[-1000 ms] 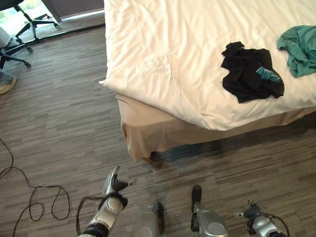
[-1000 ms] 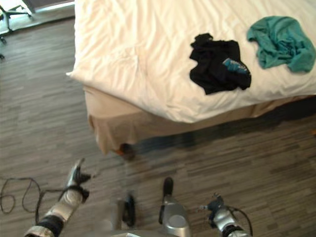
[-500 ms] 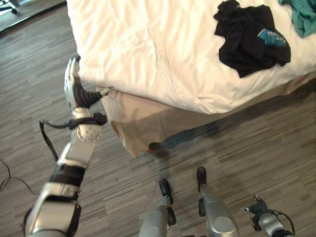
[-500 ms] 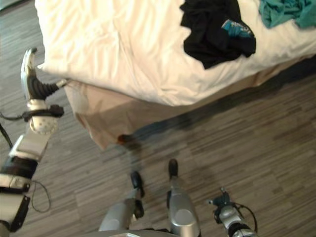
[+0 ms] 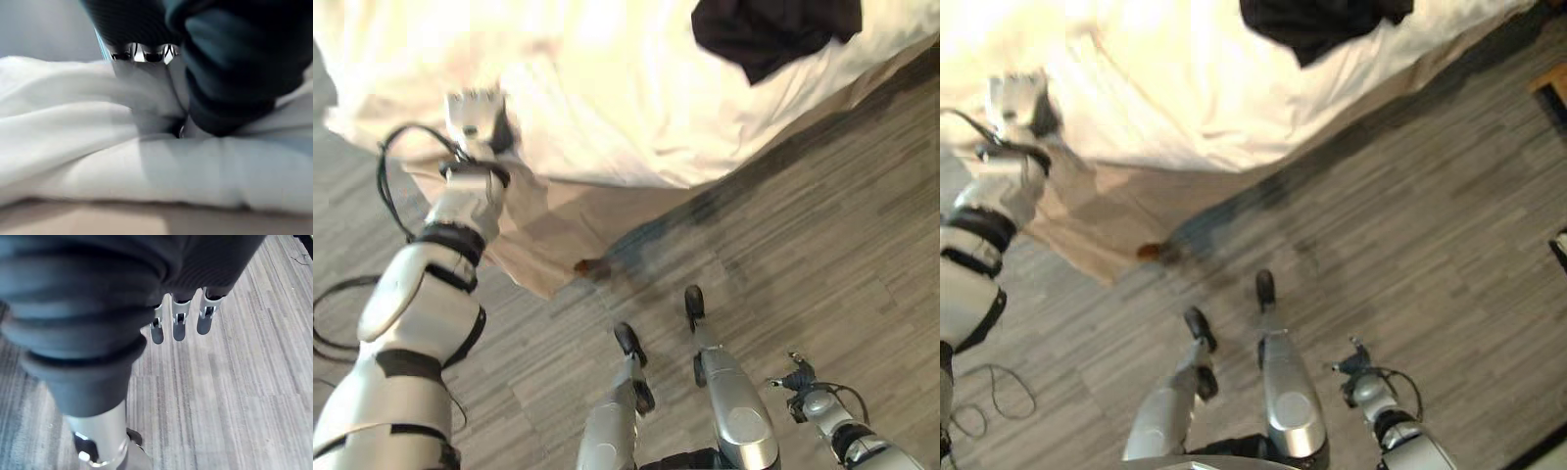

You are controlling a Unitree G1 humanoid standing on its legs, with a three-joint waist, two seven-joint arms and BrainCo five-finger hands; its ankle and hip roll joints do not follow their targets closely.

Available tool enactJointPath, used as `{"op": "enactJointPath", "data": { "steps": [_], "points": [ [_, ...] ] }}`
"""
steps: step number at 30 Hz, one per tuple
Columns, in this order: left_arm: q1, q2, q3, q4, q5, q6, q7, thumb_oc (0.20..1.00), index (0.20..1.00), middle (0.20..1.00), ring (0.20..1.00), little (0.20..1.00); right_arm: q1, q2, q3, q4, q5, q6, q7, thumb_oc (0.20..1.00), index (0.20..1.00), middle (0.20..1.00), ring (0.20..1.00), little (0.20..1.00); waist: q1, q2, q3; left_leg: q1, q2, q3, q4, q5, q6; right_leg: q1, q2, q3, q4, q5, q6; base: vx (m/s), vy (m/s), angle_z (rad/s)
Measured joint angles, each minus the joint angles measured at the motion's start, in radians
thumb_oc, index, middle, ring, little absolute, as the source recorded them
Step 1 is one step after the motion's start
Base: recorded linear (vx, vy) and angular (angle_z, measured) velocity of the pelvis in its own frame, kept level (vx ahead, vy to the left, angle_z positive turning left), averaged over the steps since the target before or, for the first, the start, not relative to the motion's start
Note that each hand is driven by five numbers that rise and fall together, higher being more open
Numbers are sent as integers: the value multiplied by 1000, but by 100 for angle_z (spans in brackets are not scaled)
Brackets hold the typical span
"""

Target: Tidy up the quilt and then pick up the clothes from the bed and put them into the laundry hamper.

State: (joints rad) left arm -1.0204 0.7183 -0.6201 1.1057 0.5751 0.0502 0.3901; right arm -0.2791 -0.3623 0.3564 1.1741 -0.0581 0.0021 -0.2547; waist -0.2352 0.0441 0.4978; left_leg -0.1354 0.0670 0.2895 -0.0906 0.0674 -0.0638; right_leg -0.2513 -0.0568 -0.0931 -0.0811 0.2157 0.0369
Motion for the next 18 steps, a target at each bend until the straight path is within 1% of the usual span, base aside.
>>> {"op": "enactJointPath", "data": {
  "steps": [2,3,4,5,6,7,8,9,11,12,13,14,15,16,17,18],
  "points": [
    [149,-27,73,-17,-1,-5,1,200,200,200,200,200,6,-12,-5,0,0,3,1,1000,1000,1000,1000,1000,2,6,-69,3,1,1,0,-5,2,1,2,5,0,-3,-4,108,86,-17],
    [304,-67,222,-3,-3,-25,2,1000,1000,1000,1000,1000,42,-32,-13,-100,-1,12,7,1000,1000,1000,1000,1000,11,4,-129,28,8,12,0,-17,4,20,11,18,0,-13,-7,83,69,-23],
    [418,-96,314,-6,-4,-49,4,1000,1000,1000,1000,1000,88,-70,-15,-293,-3,40,15,1000,1000,1000,1000,1000,20,7,-151,55,14,13,0,-27,4,51,19,20,0,-22,-5,95,76,-27],
    [477,-124,370,-3,-12,-55,3,1000,1000,1000,1000,1000,118,-90,-13,-374,-5,19,14,1000,1000,1000,1000,1000,17,7,-163,75,17,19,0,-29,0,68,23,24,-1,-23,-5,30,9,-15],
    [544,-138,386,8,-20,-56,-5,1000,1000,1000,1000,1000,112,-111,-4,-464,-17,6,16,1000,1000,1000,1000,1000,20,5,-191,87,23,19,0,-33,0,78,29,22,-1,-31,-6,6,3,-4],
    [563,-145,392,22,-22,-51,-14,1000,1000,1000,1000,1000,112,-121,-2,-484,-20,-3,15,1000,1000,1000,1000,1000,21,3,-201,86,25,19,0,-32,0,80,30,22,-1,-32,-7,3,0,4],
    [619,-153,408,74,-24,-47,-51,1000,1000,1000,1000,1000,90,-151,5,-572,-24,-11,19,200,200,200,200,200,36,1,-213,84,29,13,0,-31,0,80,33,17,-1,-33,-9,5,-1,4],
    [659,-161,432,97,-33,-48,-66,1000,1000,1000,1000,1000,81,-168,5,-619,-24,-6,20,200,200,200,200,200,43,-1,-212,84,30,11,0,-30,0,79,35,17,-1,-34,-10,-5,-3,12],
    [822,-214,572,214,-94,-5,-108,1000,1000,1000,1000,1000,61,-254,1,-805,-27,-3,22,200,200,200,200,200,67,-2,-213,75,36,-3,0,-22,0,80,36,-3,-1,-33,-11,-35,-14,22],
    [904,-225,601,246,-132,15,-114,1000,1000,1000,1000,1000,35,-280,-3,-862,-25,-14,22,200,200,200,200,200,85,-4,-213,70,39,-9,0,-13,3,80,36,-13,-1,-31,-13,-35,-15,27],
    [941,-230,612,257,-152,31,-119,1000,1000,1000,1000,1000,4,-289,-5,-863,-22,-28,20,200,200,200,200,200,90,-6,-212,72,38,-20,1,0,0,80,36,-17,-1,-30,-15,-60,-9,47],
    [1001,-232,610,272,-186,46,-122,1000,1000,1000,1000,1000,-50,-293,-20,-844,-17,-36,19,200,200,200,200,200,125,-6,-211,58,38,-40,1,12,3,81,33,-39,-1,-30,-16,-52,-3,53],
    [1035,-237,599,270,-202,47,-119,1000,1000,1000,1000,1000,-117,-291,-5,-826,-14,-26,20,200,200,200,200,200,150,-4,-211,48,36,-56,0,16,2,77,29,-58,-1,-31,-13,-106,-7,49],
    [1072,-248,566,270,-209,47,-118,1000,1000,1000,1000,1000,-245,-292,51,-804,-5,-27,23,200,200,200,200,200,168,-7,-209,32,31,-59,0,12,2,59,25,-57,-1,-31,-9,-68,-9,41],
    [1073,-259,556,267,-210,46,-120,1000,1000,1000,1000,1000,-317,-285,45,-801,-2,-44,27,200,200,200,200,200,189,4,-204,19,32,-59,0,18,5,58,20,-71,-1,-30,-9,-96,-15,47],
    [1077,-270,526,255,-212,44,-119,1000,1000,1000,1000,1000,-406,-281,75,-784,2,-43,26,200,200,200,200,200,208,11,-196,9,33,-58,0,25,4,54,15,-87,-1,-30,-6,-115,-17,58]
  ]
}}
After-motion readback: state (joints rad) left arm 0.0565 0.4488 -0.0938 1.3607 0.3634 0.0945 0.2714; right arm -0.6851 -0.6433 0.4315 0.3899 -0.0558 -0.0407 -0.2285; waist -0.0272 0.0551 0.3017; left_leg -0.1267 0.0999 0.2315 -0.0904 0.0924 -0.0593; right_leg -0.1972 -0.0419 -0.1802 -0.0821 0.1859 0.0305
